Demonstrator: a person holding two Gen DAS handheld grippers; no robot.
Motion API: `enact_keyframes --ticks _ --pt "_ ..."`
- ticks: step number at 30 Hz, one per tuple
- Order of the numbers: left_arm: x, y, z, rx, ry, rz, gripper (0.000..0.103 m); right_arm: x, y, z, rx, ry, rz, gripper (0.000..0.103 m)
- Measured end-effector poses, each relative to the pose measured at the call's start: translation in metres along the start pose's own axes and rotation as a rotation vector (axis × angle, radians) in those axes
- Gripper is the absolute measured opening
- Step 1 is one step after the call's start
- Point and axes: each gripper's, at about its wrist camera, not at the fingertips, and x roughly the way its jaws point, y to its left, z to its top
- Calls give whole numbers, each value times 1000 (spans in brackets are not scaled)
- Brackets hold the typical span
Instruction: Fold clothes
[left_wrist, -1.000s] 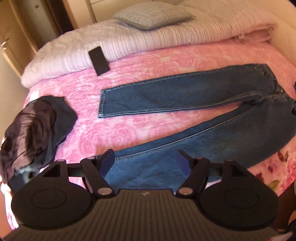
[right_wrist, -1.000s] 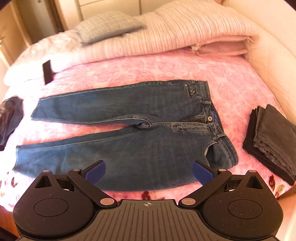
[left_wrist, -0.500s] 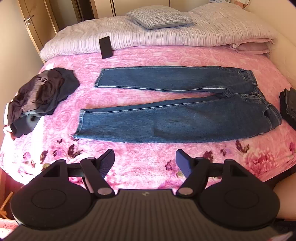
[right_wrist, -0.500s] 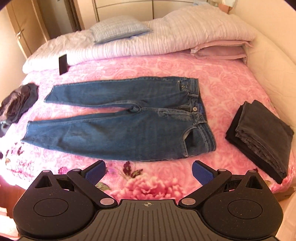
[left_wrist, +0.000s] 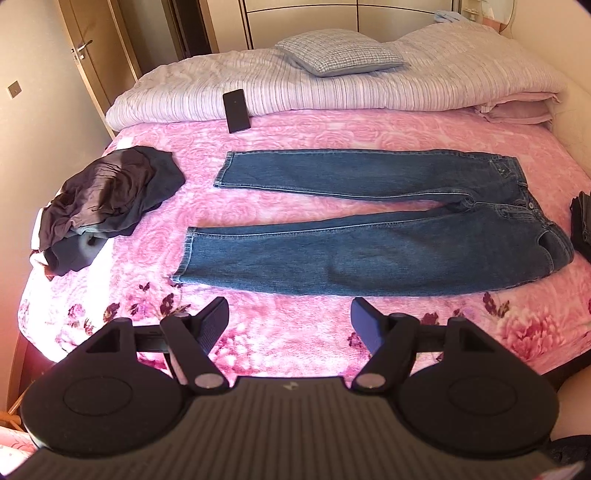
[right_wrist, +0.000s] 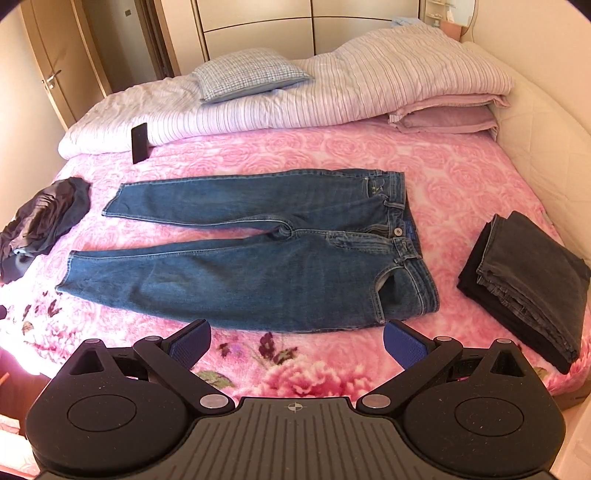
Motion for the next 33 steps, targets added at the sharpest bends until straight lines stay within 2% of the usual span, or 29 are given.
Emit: enact_keyframes --ticks 12,15,19,24,28,31,33 --pt "5 4 -2 1 15 26 69 16 -4 7 -3 10 -1 102" --pt "8 0 -6 61 8 55 69 21 -5 3 -15 11 -7 102" --pt "19 -11 -16 261 -30 118 69 30 -8 -6 -82 -8 -32 102" --pt "62 -22 -37 596 -63 181 69 58 0 -23 -349 -29 -110 102" --pt "130 -17 -59 814 -37 204 69 97 4 -43 -557 -2 -141 102" --pt "191 -3 -71 919 -25 211 66 130 3 -55 -662 27 -144 102" --pt "235 7 -77 977 -16 212 65 153 3 -61 -730 45 -154 95"
